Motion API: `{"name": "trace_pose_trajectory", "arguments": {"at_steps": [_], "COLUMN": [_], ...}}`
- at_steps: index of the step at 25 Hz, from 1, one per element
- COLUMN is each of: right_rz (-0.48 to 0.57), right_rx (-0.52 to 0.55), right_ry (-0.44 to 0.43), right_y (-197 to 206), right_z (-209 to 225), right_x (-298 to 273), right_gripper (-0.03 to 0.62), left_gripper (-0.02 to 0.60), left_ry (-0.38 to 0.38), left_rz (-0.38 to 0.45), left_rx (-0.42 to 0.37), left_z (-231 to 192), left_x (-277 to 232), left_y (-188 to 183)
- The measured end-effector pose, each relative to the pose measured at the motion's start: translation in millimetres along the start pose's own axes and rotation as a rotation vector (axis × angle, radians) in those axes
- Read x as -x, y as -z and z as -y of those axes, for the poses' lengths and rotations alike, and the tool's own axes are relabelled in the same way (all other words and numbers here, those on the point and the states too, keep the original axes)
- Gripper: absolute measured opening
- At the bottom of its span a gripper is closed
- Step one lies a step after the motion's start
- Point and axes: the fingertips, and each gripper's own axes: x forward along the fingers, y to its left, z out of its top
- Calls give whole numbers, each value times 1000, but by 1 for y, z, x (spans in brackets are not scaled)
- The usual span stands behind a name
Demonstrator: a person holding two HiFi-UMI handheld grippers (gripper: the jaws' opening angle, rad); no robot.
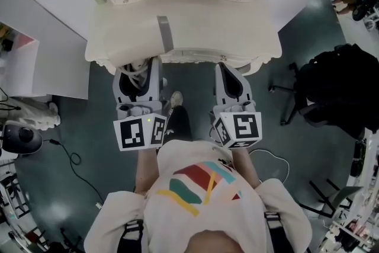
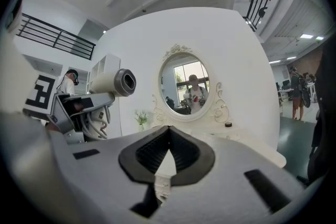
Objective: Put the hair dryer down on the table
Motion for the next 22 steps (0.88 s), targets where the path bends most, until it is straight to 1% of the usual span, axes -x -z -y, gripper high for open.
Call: {"name": "trace_pose_trajectory", "arguments": {"at_steps": [6,14,19,22], "right_rz": [-3,10,26,27], "right_rx": [13,10,1,-1], "right_ry": [-19,-18,-6,-1], "right_y": [-10,-37,-45,-47], "right_z": [-8,-18,-25,-27], "right_x": [-51,-140,-200,-225], "right_gripper": [0,0,0,0], "left_gripper": [244,244,244,244], "left_ry": [-7,22,47,57], "left_rz": [-8,-8,-8,-10], "left_rx": [27,39,40,36], "left_z": [-29,-72,-106,-119], "left_x": [-40,-116,-165,-186], "left_y": [4,-4,-3,-2]}}
